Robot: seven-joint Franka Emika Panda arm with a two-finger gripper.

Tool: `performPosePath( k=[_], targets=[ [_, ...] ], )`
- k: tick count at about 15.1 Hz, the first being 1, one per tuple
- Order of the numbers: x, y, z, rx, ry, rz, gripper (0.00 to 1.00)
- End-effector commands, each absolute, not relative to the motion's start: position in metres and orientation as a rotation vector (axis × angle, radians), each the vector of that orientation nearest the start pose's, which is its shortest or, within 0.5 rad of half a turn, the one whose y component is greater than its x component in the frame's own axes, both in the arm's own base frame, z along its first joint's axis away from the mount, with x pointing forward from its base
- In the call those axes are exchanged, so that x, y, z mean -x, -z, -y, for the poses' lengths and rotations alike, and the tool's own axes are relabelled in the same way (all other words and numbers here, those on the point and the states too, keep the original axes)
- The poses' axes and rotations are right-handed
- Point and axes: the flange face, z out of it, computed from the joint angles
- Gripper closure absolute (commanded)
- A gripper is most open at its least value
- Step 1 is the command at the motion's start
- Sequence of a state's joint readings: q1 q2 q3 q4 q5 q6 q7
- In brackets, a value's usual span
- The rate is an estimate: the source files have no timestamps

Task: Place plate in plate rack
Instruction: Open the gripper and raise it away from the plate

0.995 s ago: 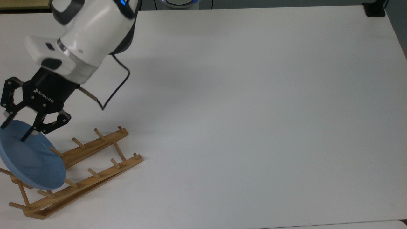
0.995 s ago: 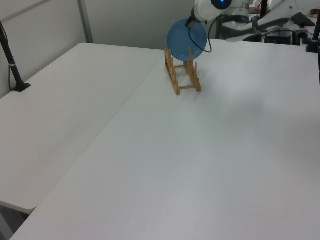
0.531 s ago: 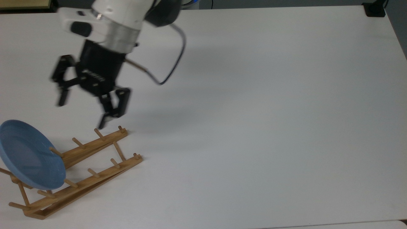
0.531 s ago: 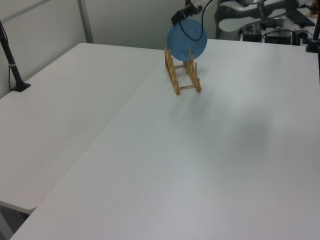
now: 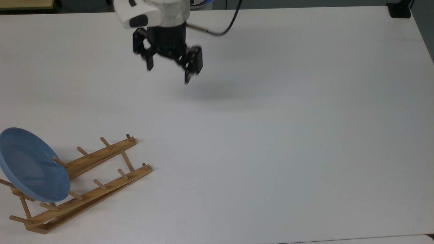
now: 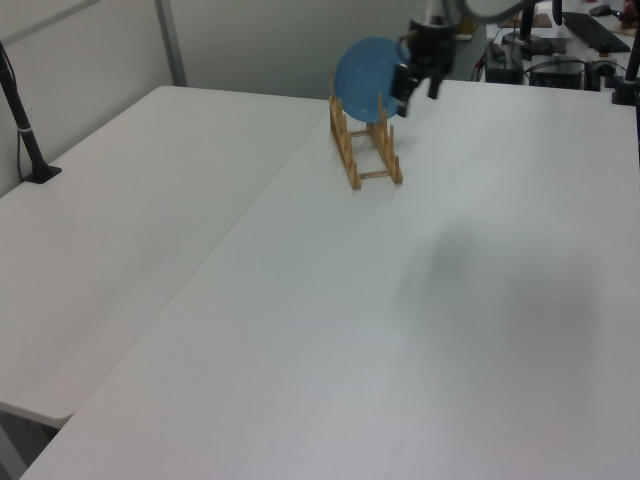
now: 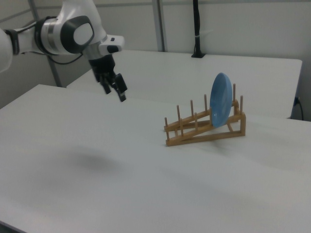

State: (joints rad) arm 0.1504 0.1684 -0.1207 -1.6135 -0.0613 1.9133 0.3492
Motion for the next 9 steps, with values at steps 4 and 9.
performPosePath(
  k=[4, 9],
  targets=[
    [-0.561, -0.558, -0.015, 3.156, -0.069, -0.217, 0.0],
    [-0.56, -0.552, -0.015, 3.158, -0.13, -0.218, 0.0]
  ],
)
